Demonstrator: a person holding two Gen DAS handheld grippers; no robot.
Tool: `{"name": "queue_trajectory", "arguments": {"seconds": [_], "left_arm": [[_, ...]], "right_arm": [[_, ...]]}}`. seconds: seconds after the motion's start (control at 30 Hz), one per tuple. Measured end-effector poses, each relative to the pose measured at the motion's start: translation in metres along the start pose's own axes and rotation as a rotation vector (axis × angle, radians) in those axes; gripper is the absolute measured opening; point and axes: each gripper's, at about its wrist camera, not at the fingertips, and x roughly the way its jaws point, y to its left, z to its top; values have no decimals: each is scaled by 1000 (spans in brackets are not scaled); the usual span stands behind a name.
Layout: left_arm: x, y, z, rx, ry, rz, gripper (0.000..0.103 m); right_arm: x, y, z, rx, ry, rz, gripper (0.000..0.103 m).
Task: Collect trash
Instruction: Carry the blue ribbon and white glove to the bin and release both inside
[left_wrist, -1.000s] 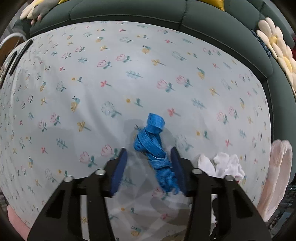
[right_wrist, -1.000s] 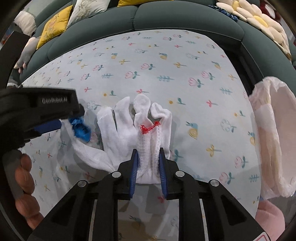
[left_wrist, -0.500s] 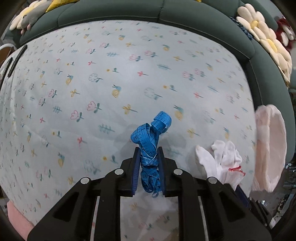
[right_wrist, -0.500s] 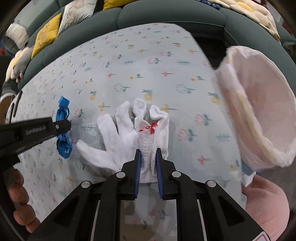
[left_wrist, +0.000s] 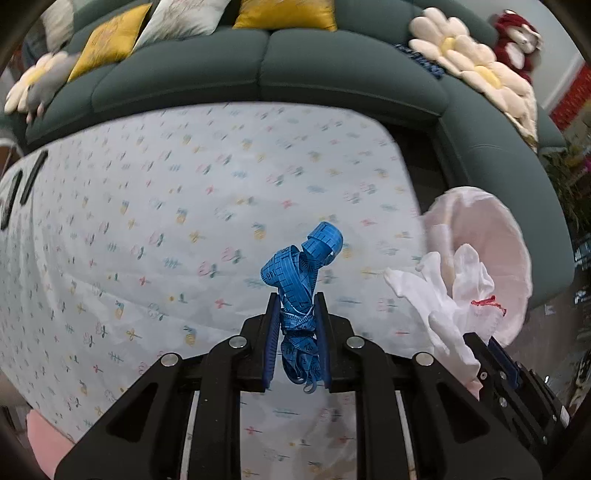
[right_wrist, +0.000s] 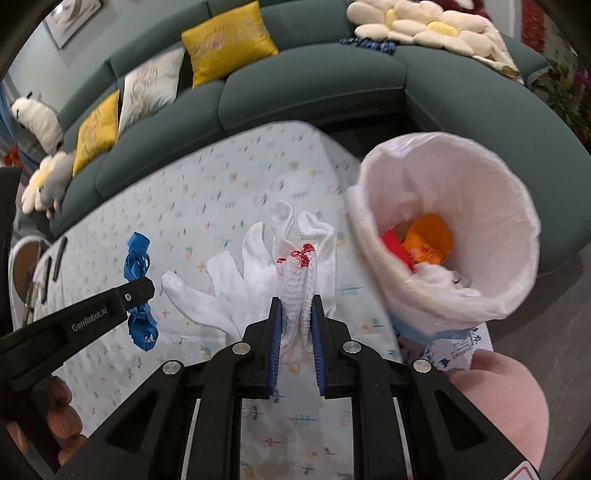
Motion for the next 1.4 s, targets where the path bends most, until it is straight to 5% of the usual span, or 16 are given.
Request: {"name": "queue_trajectory", "arguments": {"seconds": [0.47,1.1,1.13,1.17,1.23,1.4], "left_arm": [[-36,-98,2,179,-73,-63,18],[-15,-212,21,376,-28,-237,19],[-13,-216,23,376,-28,-249,24],[-12,-218,25,373,-27,-248,44],[-13,-218,27,353,-49,-232,62],[-11,-209,32,321,-73,-196,62]], "right_arm": [[-55,-74,17,116,-128,-14,14],[-69,-174,43,278,-186,-87,14],[-68,-177,46,279,-187,-91,14],[-68,-179,48,279,-188,-92,14],[-66,-182,52,278,-188,-95,14],[-58,-182,63,265,-186,-93,14]]}}
